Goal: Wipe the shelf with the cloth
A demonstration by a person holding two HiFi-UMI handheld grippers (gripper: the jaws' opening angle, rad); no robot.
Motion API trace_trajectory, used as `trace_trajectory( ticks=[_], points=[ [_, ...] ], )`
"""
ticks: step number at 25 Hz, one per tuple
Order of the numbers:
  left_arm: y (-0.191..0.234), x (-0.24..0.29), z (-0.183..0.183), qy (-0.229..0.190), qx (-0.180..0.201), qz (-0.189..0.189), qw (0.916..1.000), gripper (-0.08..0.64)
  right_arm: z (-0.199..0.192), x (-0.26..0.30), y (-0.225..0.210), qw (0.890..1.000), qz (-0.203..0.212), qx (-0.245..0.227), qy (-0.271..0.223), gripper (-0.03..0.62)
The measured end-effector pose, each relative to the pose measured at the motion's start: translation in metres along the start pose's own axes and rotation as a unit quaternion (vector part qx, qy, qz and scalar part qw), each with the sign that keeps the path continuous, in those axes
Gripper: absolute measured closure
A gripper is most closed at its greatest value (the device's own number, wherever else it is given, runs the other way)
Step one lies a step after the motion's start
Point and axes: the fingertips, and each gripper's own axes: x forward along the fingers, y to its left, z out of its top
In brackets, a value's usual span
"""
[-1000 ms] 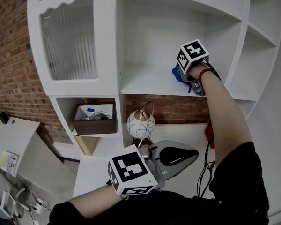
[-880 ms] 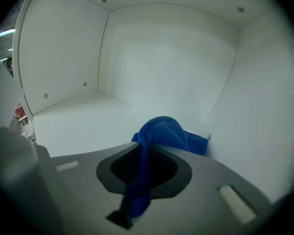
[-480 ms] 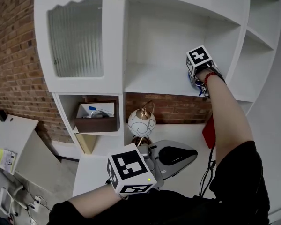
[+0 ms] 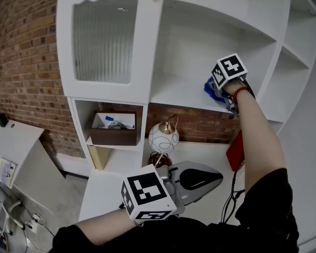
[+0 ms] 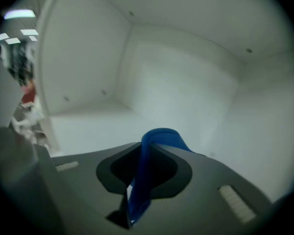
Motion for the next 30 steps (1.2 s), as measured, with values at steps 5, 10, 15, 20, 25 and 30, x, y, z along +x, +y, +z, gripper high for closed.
trace_trajectory(
  ticks=[5, 10, 15, 20, 25, 30],
  points=[
    [-0.014, -0.003, -0.002, 0.005, 0.015, -0.012, 0.9998, 0.561, 0.067, -0.015, 0.140, 0.969, 0.223, 0.003, -0.104, 0.540],
    [-0.016, -0.028, -0.005, 0.010, 0.018, 0.011, 0.9997, 0.561, 0.074, -0.003, 0.192, 0.967, 0.234, -0.057, -0.079, 0.540],
    [-0.018, -0.053, -0.012, -0.001, -0.014, 0.024, 0.9996, 0.561, 0.076, 0.008, 0.208, 0.970, 0.230, -0.037, -0.070, 0.540],
    [-0.023, -0.060, -0.024, -0.013, -0.034, 0.022, 0.9991, 0.561, 0.067, 0.010, 0.201, 0.981, 0.188, -0.026, -0.048, 0.541],
    [-0.025, -0.058, -0.025, -0.012, -0.037, 0.027, 0.9989, 0.561, 0.063, 0.009, 0.188, 0.987, 0.155, -0.020, -0.027, 0.541],
    [-0.026, -0.046, -0.021, -0.009, -0.019, 0.046, 0.9987, 0.561, 0.048, 0.007, 0.161, 0.992, 0.121, -0.014, -0.022, 0.541]
  ],
)
